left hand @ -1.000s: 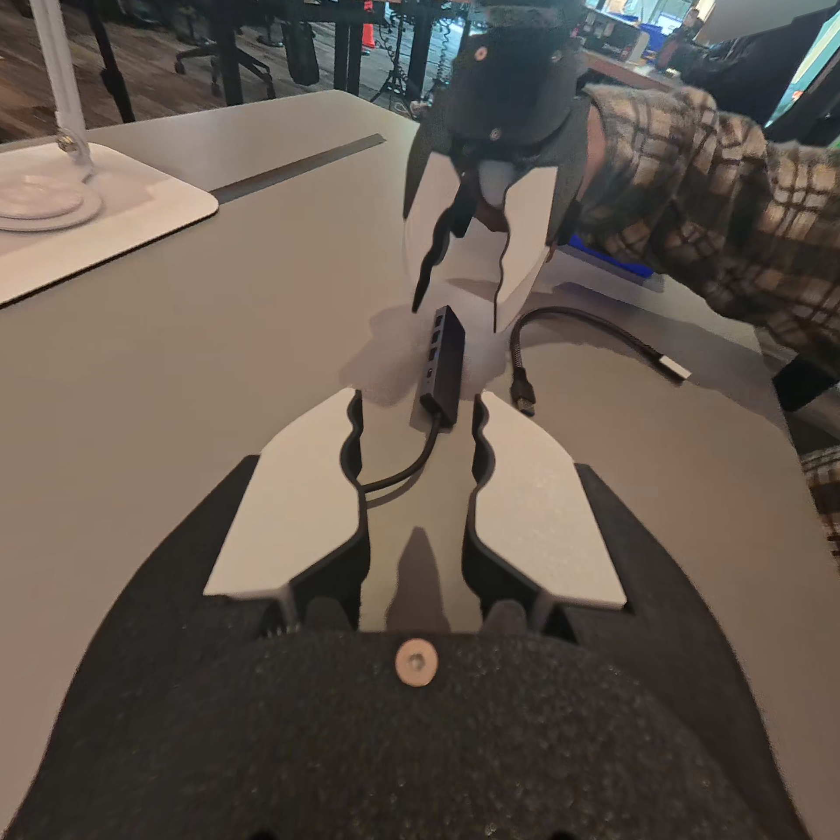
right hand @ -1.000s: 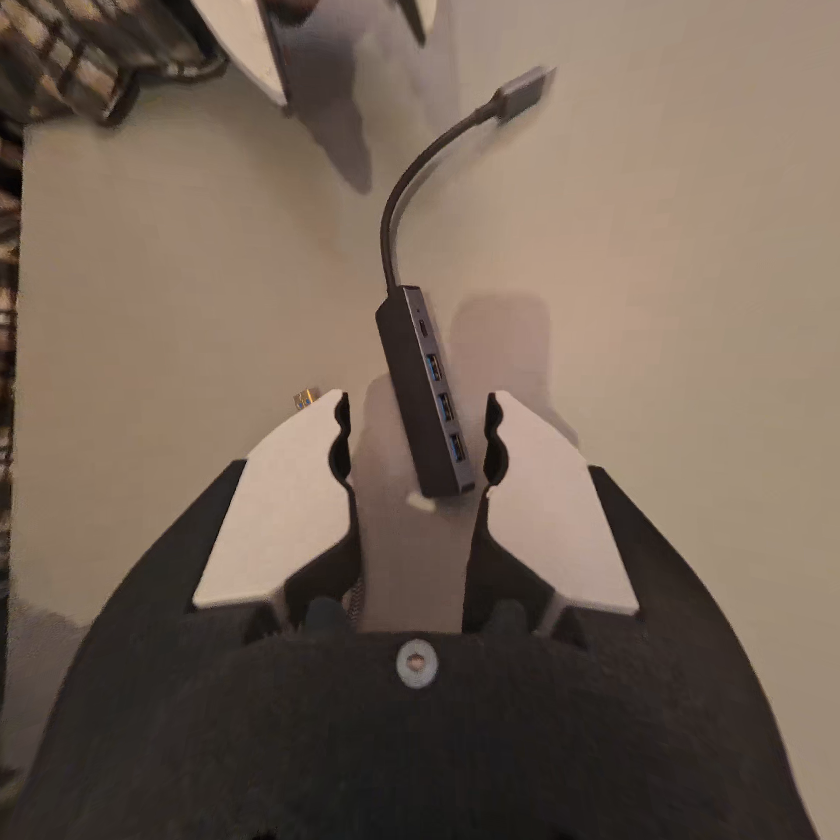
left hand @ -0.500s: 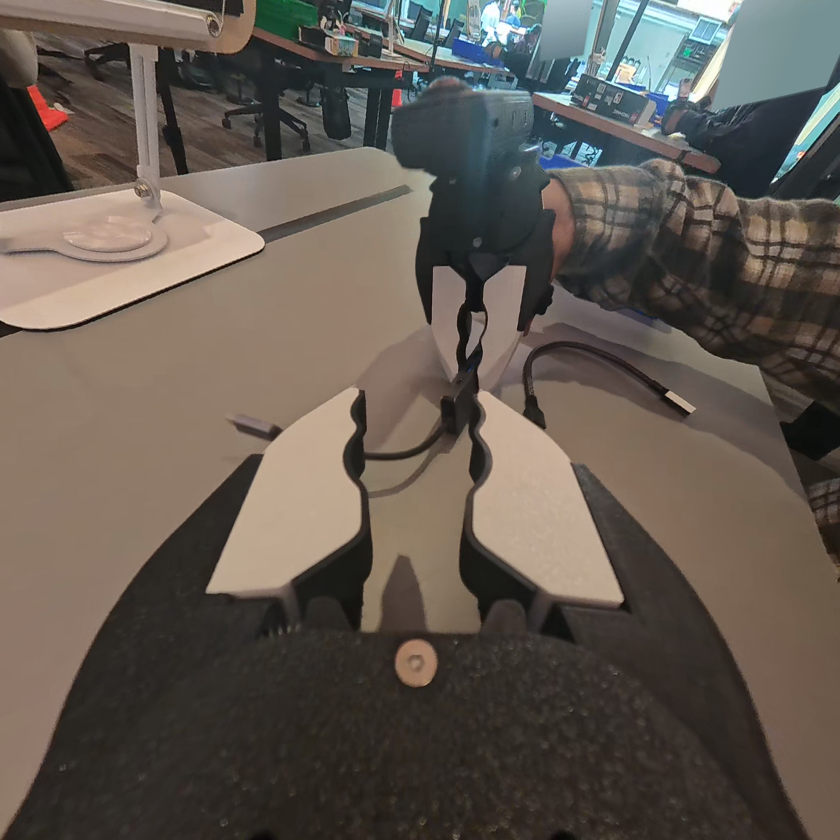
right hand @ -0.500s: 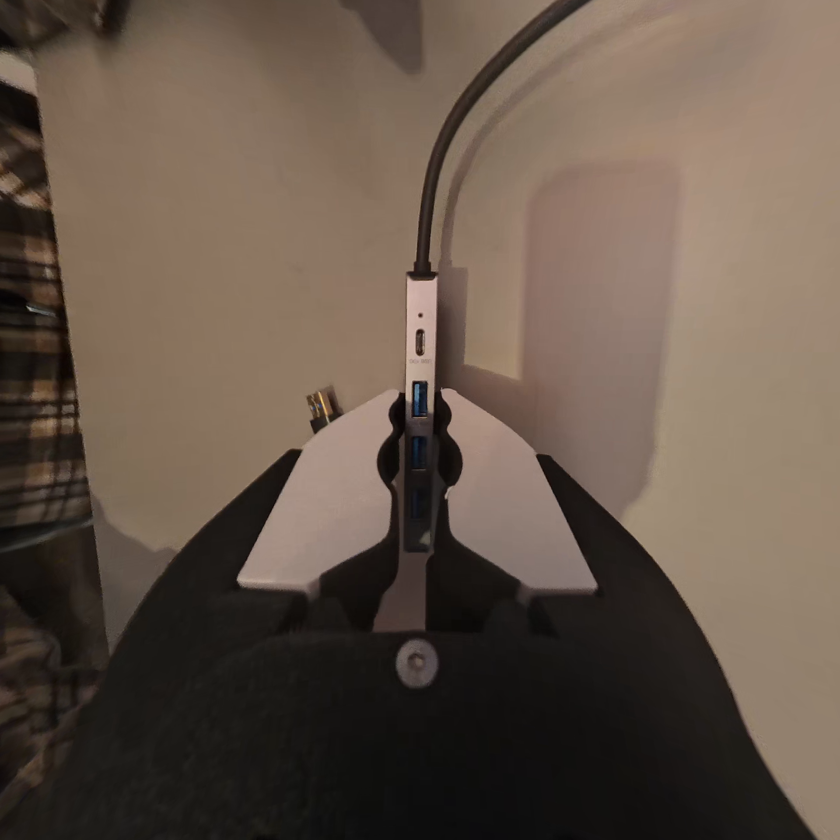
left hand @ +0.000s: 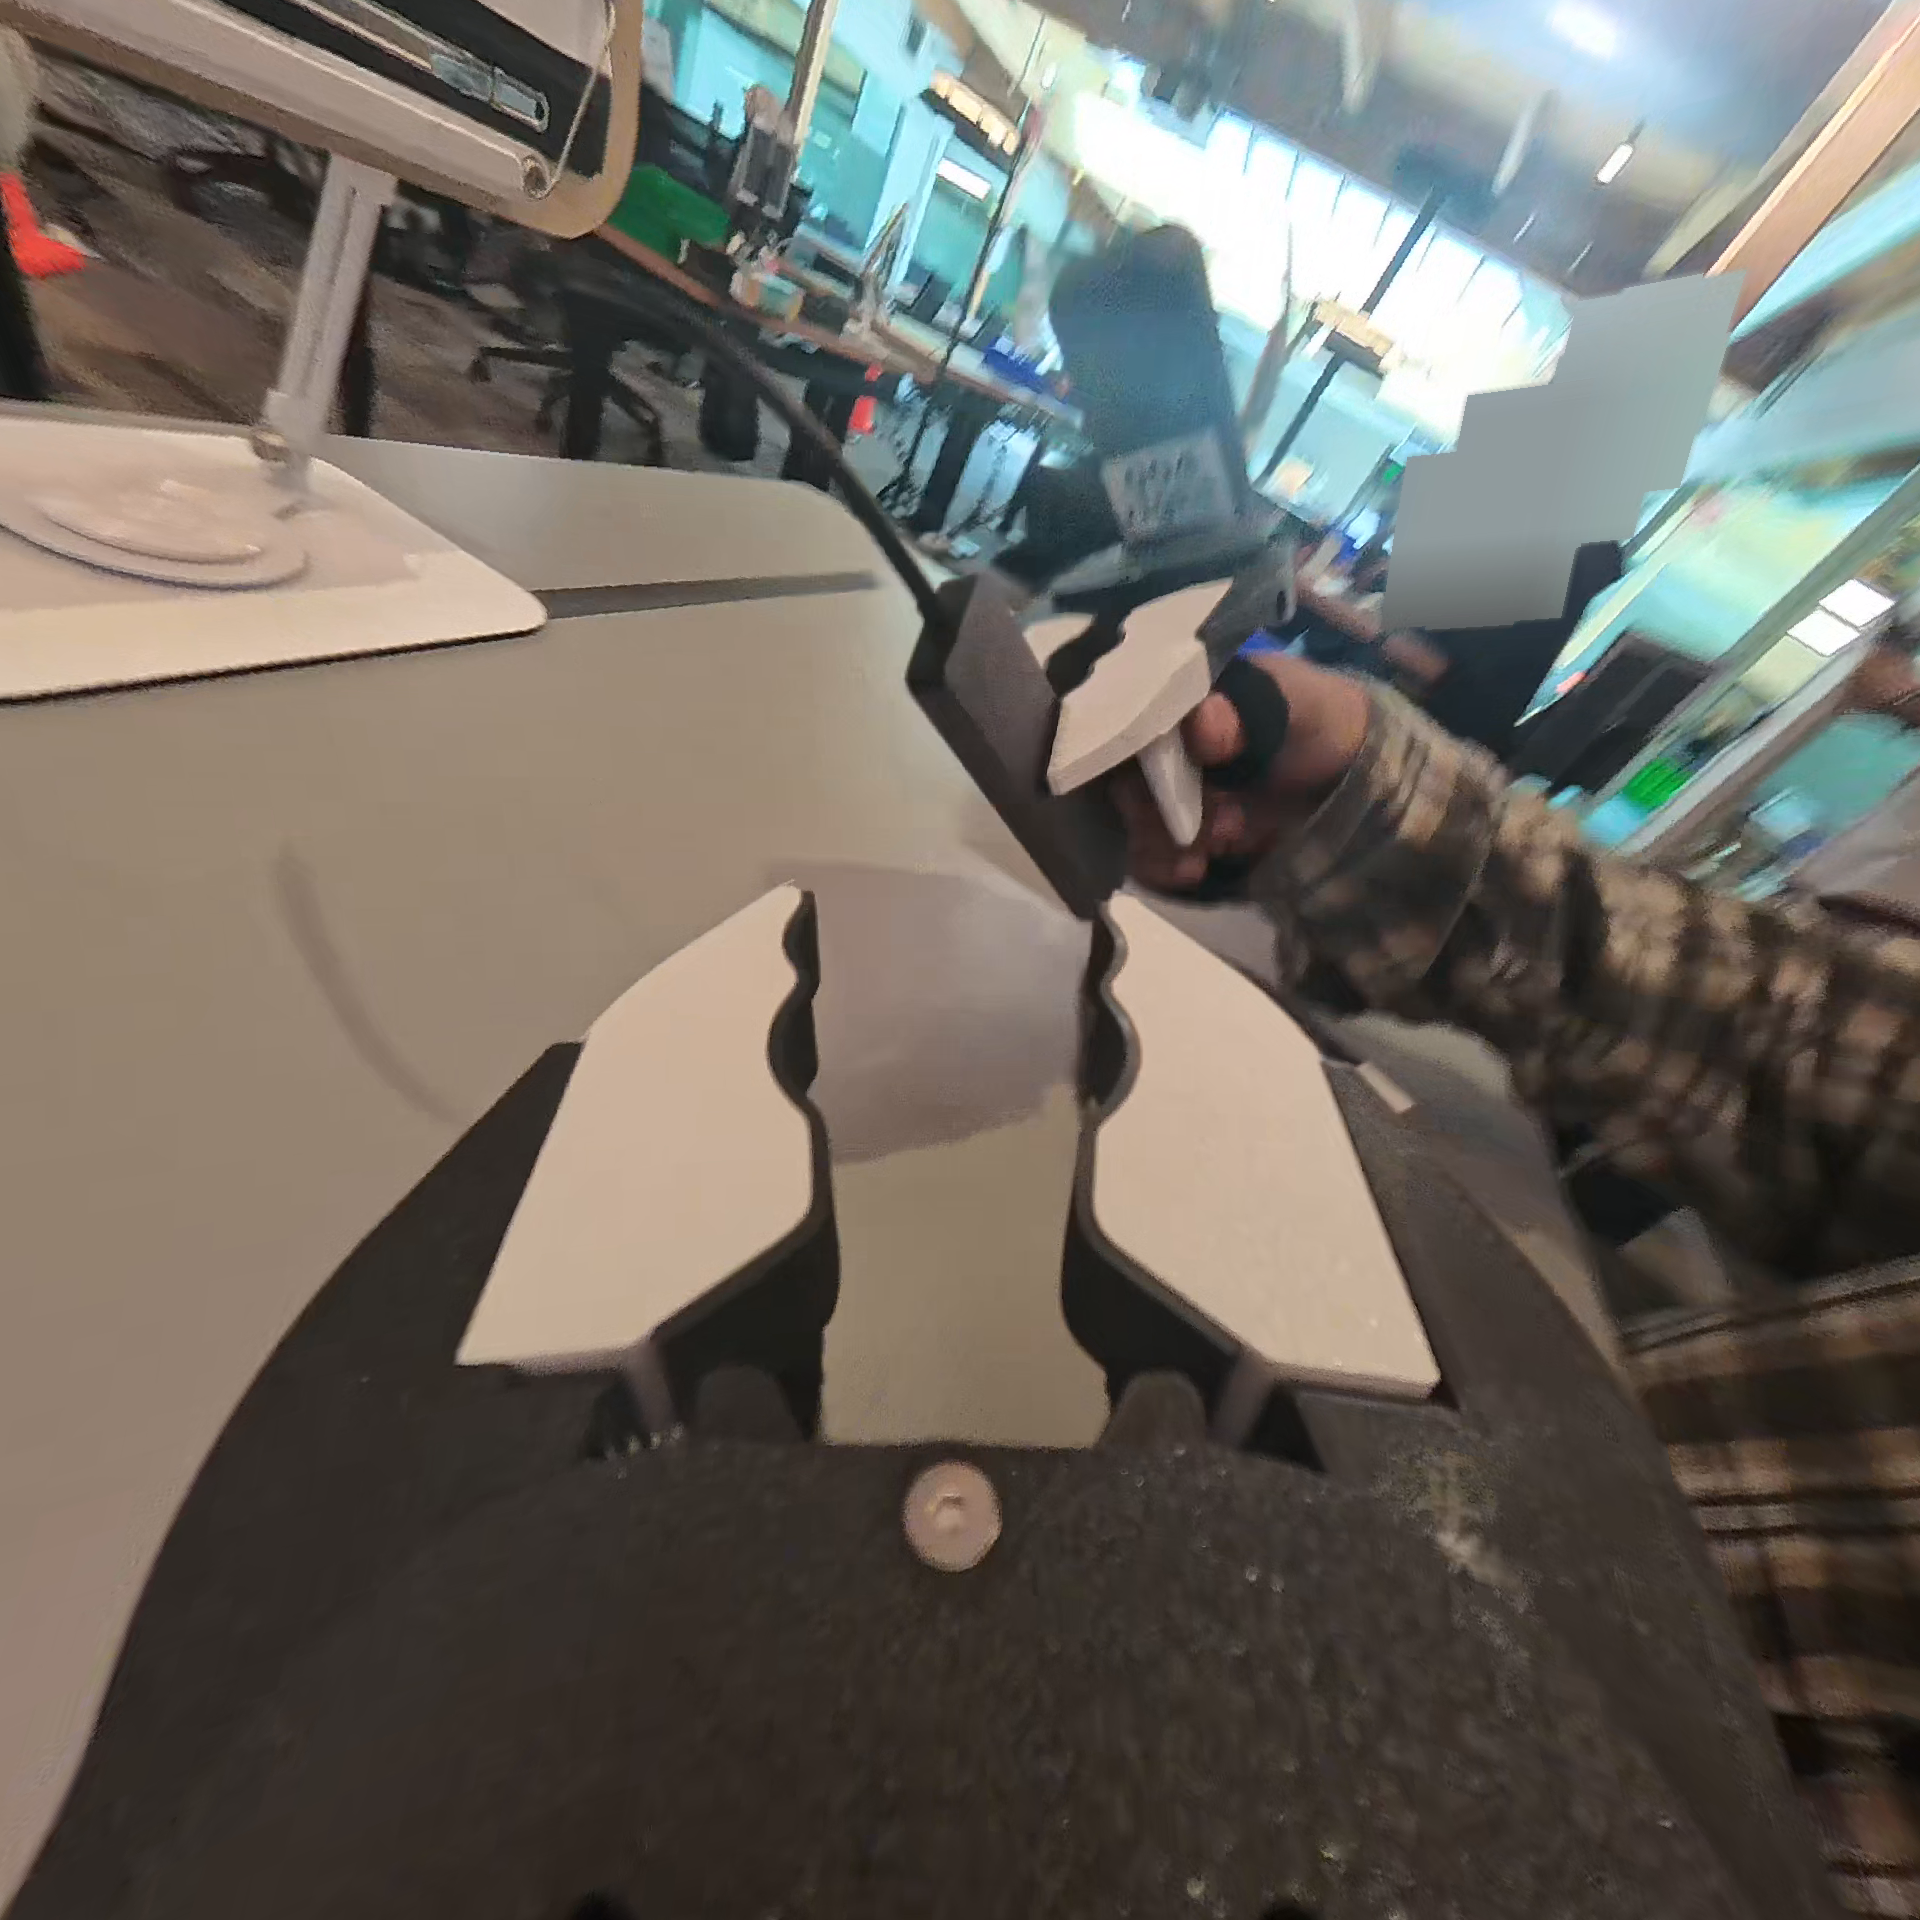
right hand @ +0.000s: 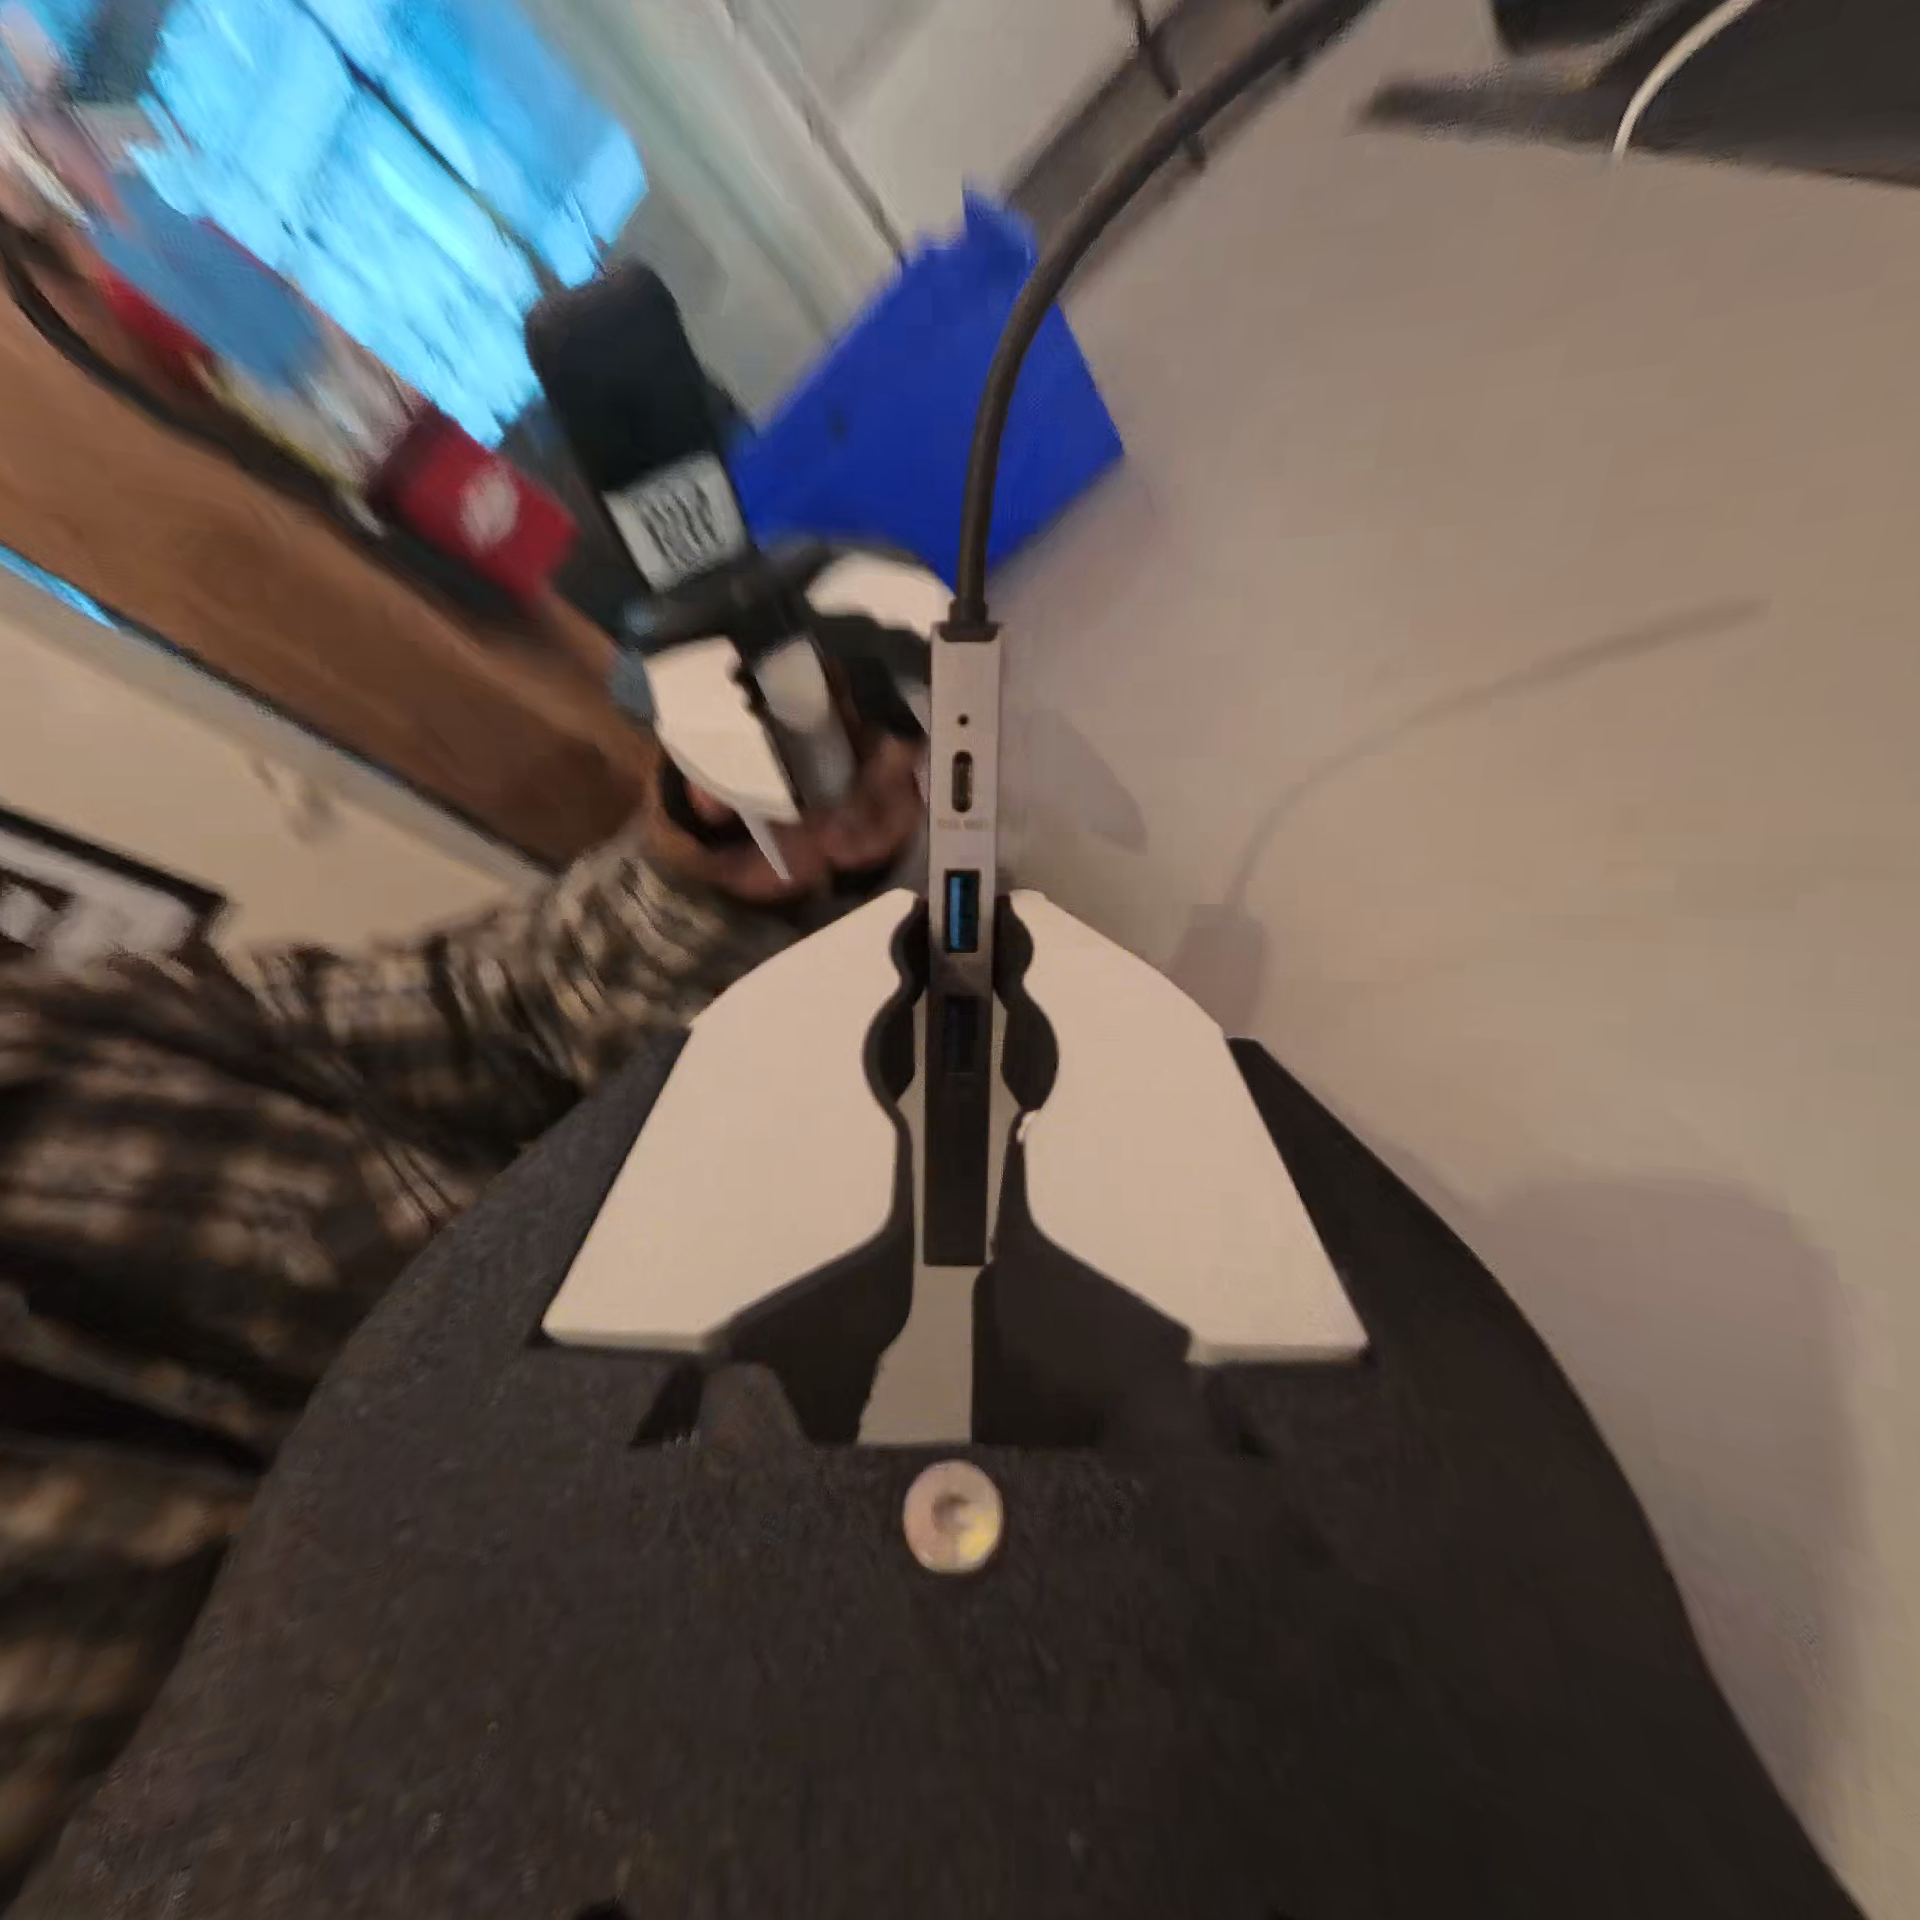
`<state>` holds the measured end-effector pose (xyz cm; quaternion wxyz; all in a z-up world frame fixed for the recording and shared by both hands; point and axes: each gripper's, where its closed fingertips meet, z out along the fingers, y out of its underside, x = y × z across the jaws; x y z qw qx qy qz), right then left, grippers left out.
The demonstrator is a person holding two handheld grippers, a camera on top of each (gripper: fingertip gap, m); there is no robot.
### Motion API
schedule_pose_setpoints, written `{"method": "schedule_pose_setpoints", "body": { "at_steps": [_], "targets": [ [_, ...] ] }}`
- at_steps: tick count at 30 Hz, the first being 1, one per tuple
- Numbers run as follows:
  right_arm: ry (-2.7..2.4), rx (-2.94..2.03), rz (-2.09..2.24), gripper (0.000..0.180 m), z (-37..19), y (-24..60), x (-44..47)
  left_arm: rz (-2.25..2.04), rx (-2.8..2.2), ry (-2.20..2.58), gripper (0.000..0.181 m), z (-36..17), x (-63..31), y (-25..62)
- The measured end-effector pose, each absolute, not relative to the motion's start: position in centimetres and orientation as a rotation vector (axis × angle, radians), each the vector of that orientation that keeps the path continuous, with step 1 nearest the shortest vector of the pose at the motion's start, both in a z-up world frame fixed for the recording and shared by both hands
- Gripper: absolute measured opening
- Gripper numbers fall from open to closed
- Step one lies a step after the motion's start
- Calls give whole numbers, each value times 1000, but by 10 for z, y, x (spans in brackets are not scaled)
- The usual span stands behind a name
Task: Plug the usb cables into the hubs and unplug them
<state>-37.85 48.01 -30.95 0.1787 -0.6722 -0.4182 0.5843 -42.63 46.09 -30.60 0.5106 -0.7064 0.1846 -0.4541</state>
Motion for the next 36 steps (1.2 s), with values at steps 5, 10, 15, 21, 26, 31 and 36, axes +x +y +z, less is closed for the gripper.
{"method": "schedule_pose_setpoints", "body": {
  "at_steps": [5, 10, 15, 21, 26, 31, 36],
  "targets": [
    [-629, -1798, 2000, 11, -287, 472, -392, -1380, -1597, 359, 48, -290, -418, 452],
    [-334, -1726, 2156, 11, -287, 471, -399, -1441, -1610, 372, 47, -292, -408, 446],
    [-337, -1700, 2082, 11, -286, 469, -405, -1546, -1619, 371, 38, -294, -400, 440],
    [-382, -1692, 2048, 11, -282, 460, -417, -1606, -1667, 374, 37, -303, -392, 438],
    [-418, -1670, 2029, 11, -280, 455, -424, -1691, -1635, 381, 13, -299, -391, 431],
    [-559, -1614, 1998, 23, -271, 450, -418, -1769, -1575, 299, 11, -289, -398, 432],
    [-724, -1627, 1902, 39, -278, 439, -400, -1798, -1510, 229, 11, -282, -412, 437]
  ]
}}
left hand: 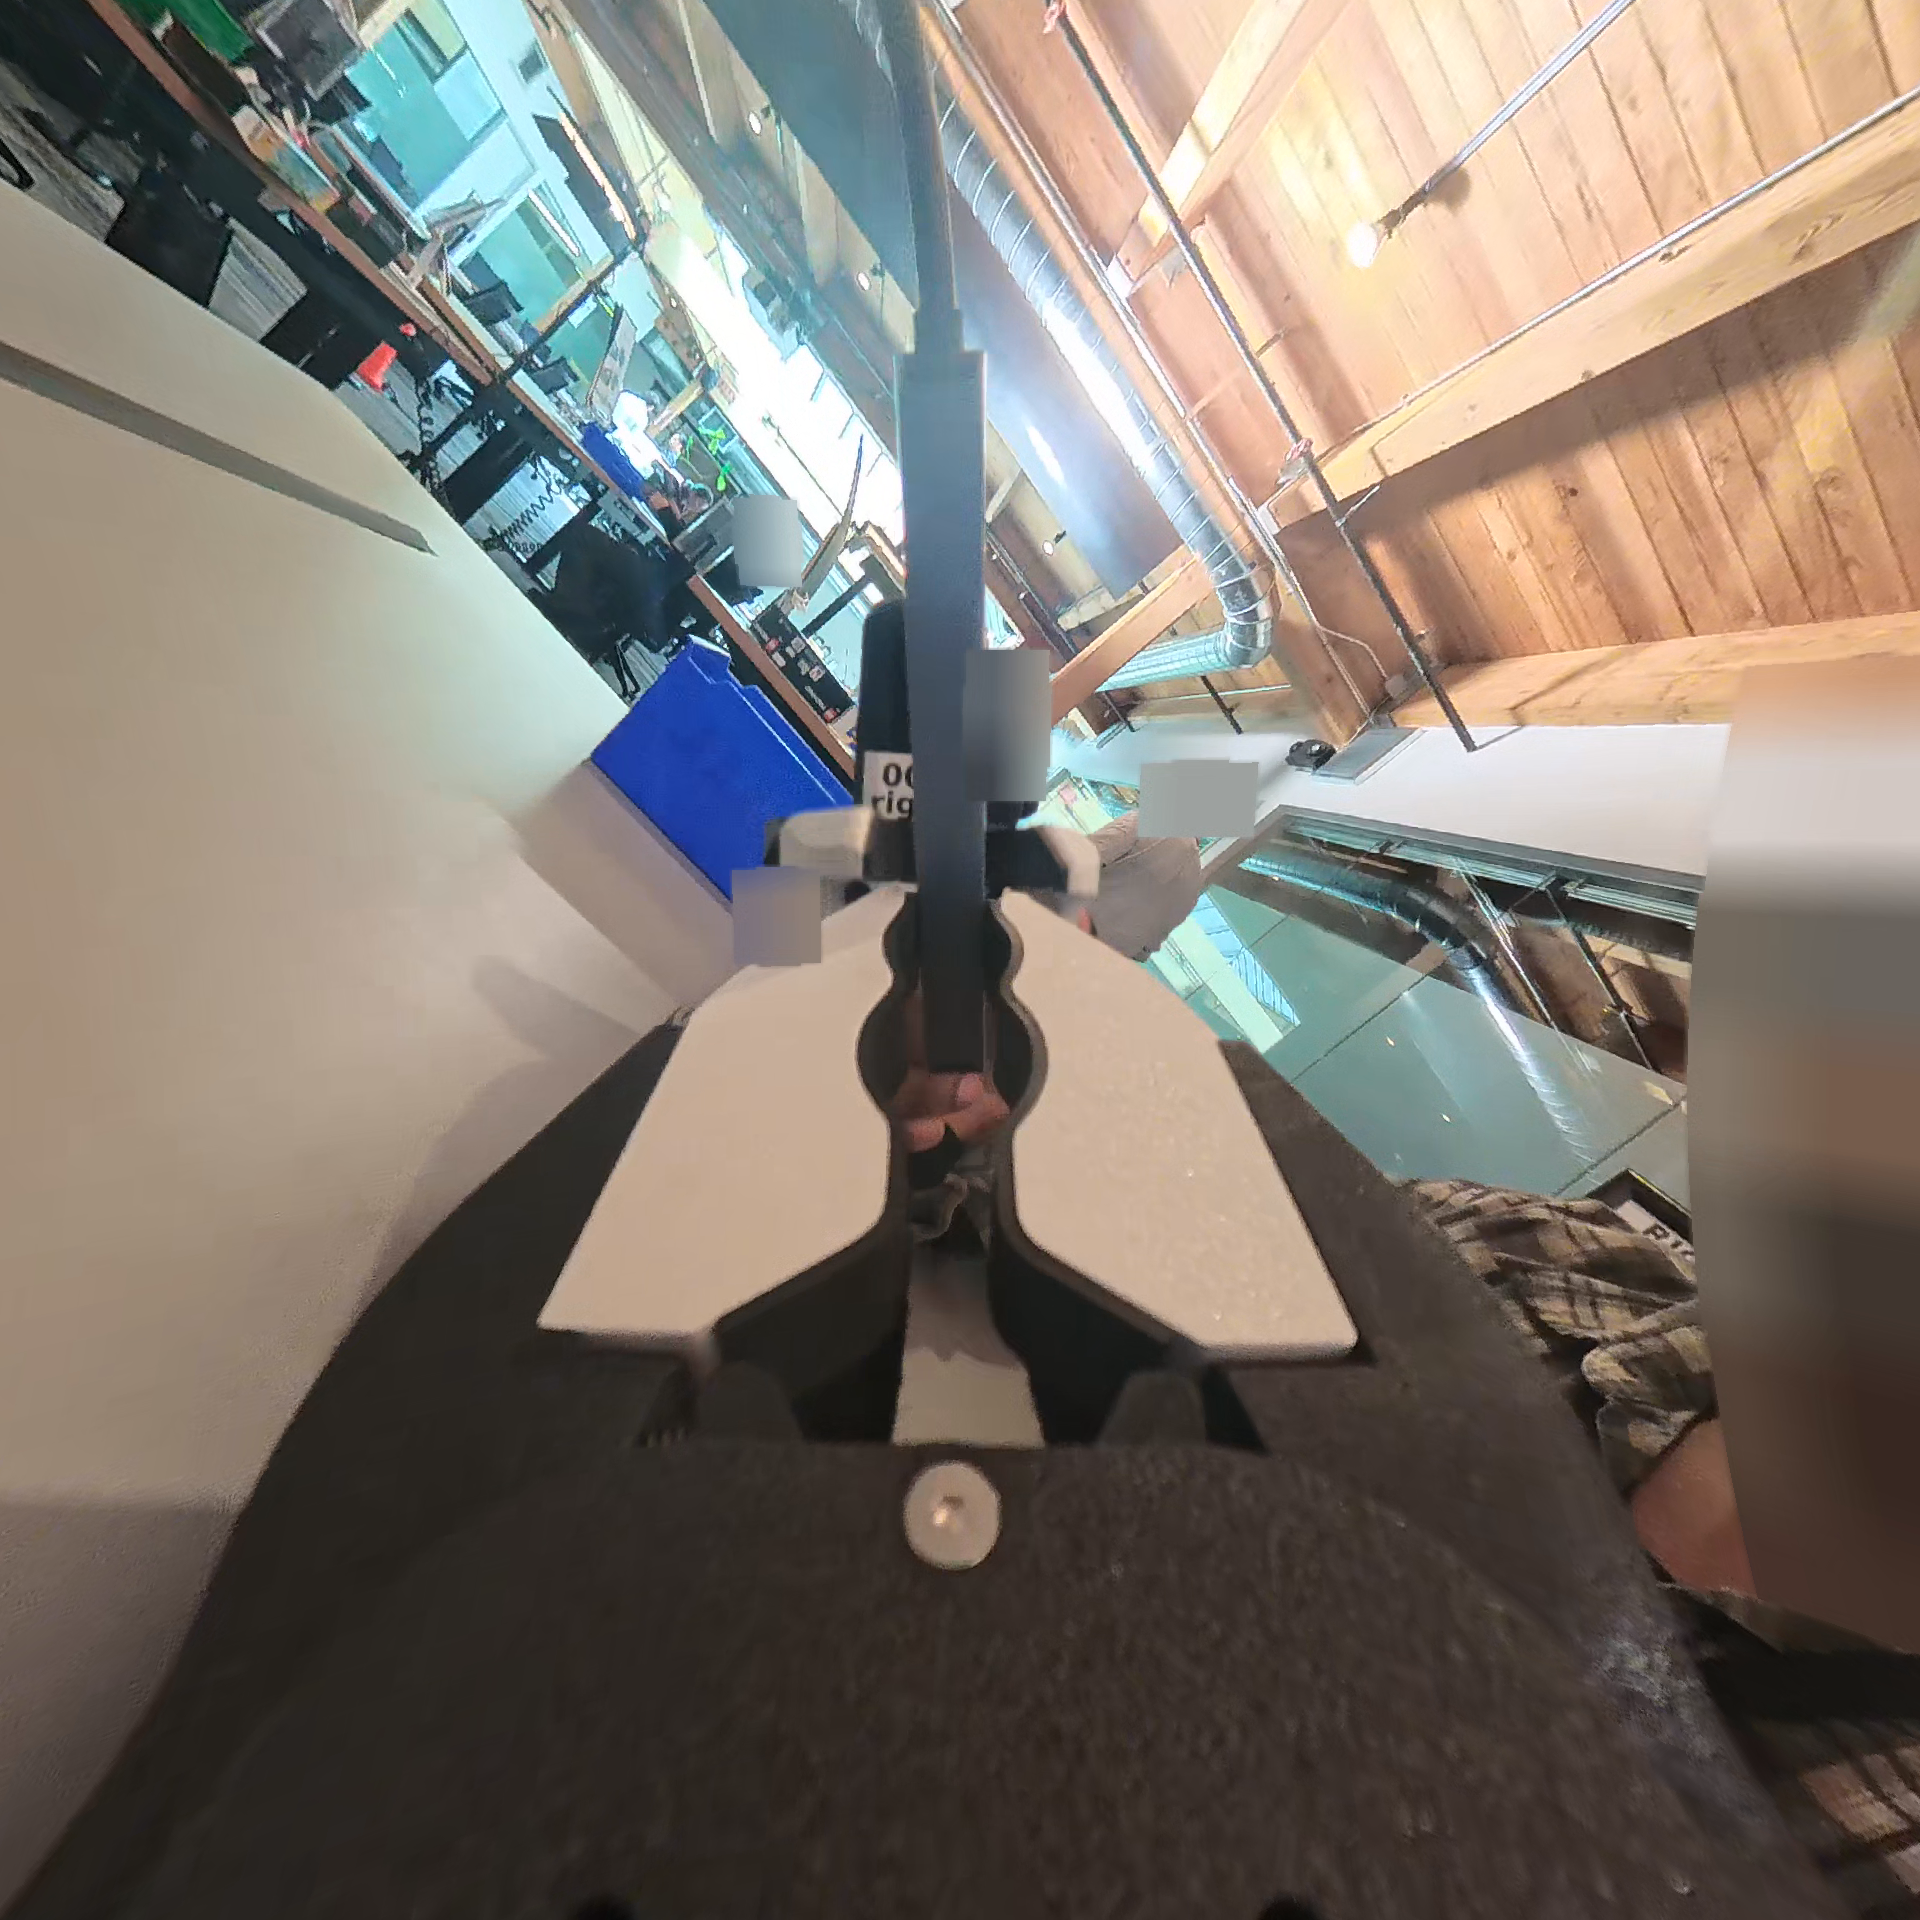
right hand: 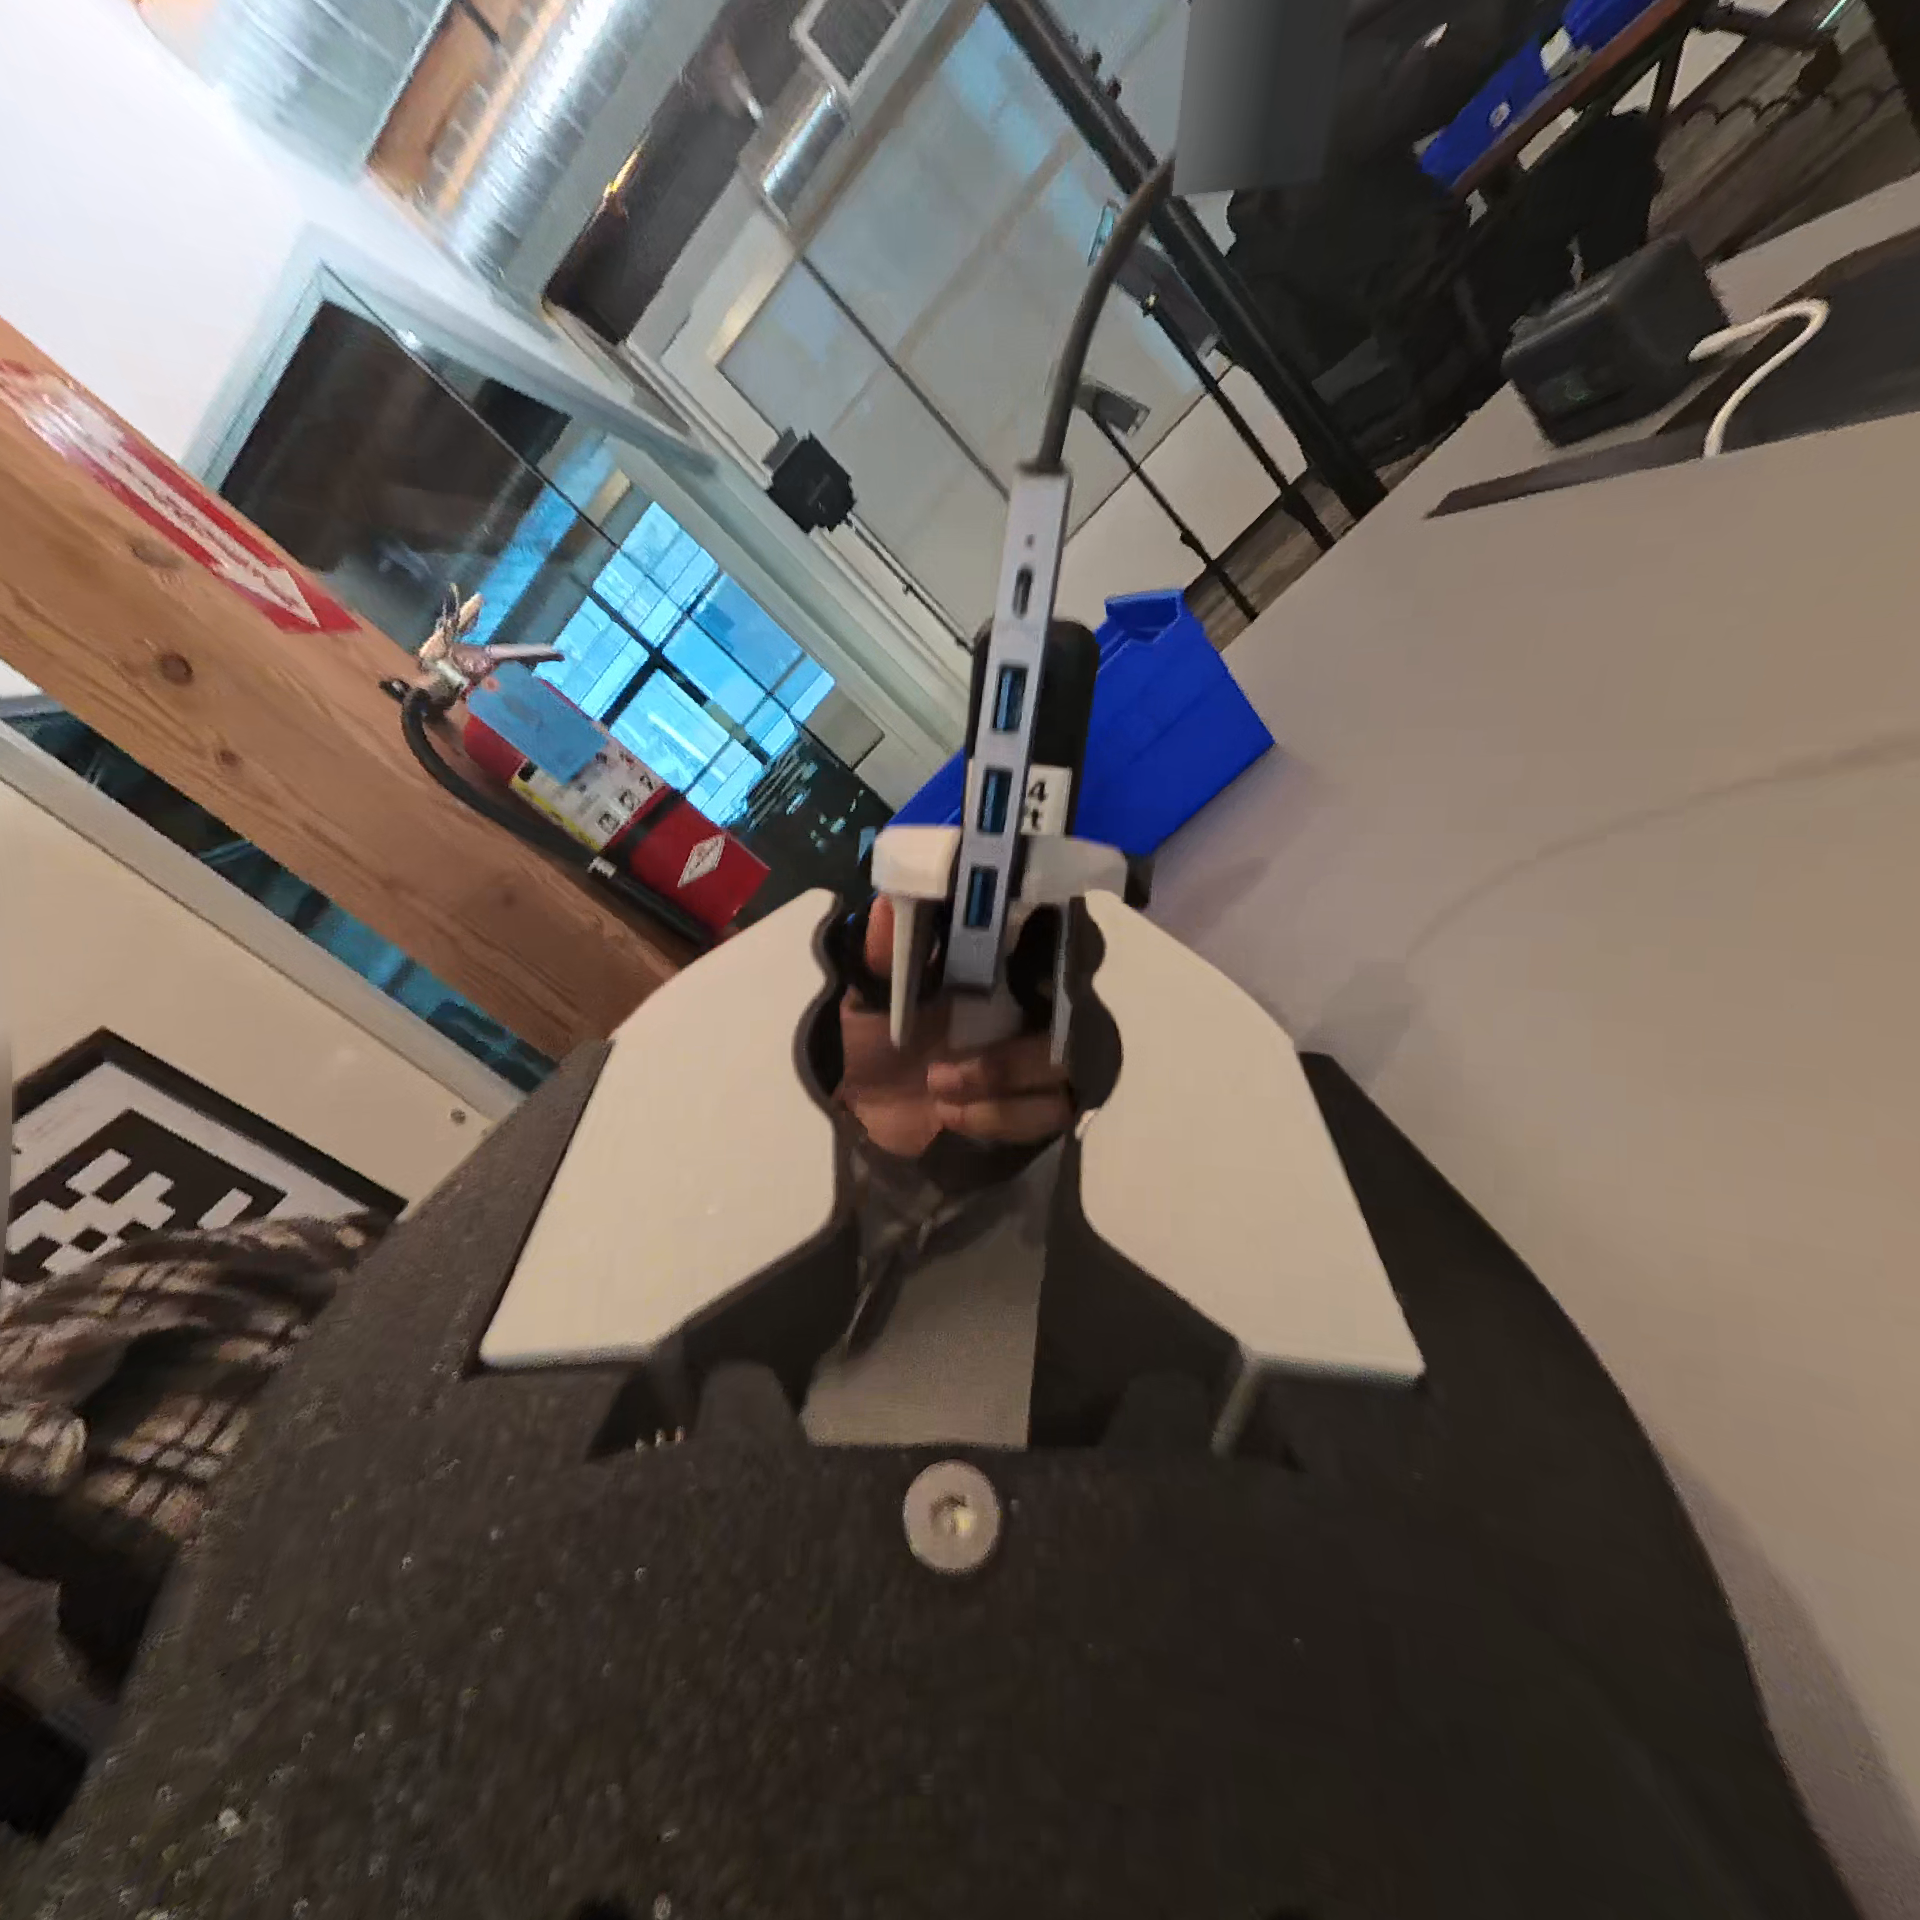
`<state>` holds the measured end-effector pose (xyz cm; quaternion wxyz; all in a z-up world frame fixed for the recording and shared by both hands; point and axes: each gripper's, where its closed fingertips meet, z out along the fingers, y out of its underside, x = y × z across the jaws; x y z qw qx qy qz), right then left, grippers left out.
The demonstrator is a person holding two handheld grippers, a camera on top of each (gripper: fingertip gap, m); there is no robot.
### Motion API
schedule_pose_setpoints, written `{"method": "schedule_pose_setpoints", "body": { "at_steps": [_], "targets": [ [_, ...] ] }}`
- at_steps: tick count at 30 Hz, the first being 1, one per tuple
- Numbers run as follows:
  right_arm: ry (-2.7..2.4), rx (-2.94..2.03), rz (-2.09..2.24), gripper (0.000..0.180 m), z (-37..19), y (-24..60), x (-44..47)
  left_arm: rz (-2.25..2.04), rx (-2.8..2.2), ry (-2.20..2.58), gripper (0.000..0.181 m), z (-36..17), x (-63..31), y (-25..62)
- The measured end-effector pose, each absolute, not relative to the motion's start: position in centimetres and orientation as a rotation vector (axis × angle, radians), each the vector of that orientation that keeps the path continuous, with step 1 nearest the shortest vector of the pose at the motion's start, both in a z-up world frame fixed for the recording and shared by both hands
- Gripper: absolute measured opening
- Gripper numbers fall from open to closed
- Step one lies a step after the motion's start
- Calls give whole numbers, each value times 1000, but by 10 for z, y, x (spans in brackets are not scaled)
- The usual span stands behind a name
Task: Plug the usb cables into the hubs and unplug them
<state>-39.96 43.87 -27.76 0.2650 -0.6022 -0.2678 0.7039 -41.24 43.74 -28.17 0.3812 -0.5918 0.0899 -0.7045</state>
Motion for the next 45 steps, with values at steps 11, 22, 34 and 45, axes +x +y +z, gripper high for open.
{"method": "schedule_pose_setpoints", "body": {
  "at_steps": [11, 22, 34, 45],
  "targets": [
    [-878, -1724, 1928, 13, -295, 415, -419, -1805, -1517, 266, 11, -284, -399, 432],
    [-938, -1789, 1914, 11, -309, 406, -418, -1762, -1405, 194, 29, -269, -433, 443],
    [-968, -1839, 1875, 11, -320, 390, -429, -1682, -1470, 200, 35, -279, -430, 449],
    [-1241, -1677, 1547, 33, -318, 393, -393, -1823, -1519, 171, 11, -285, -426, 443]
  ]
}}
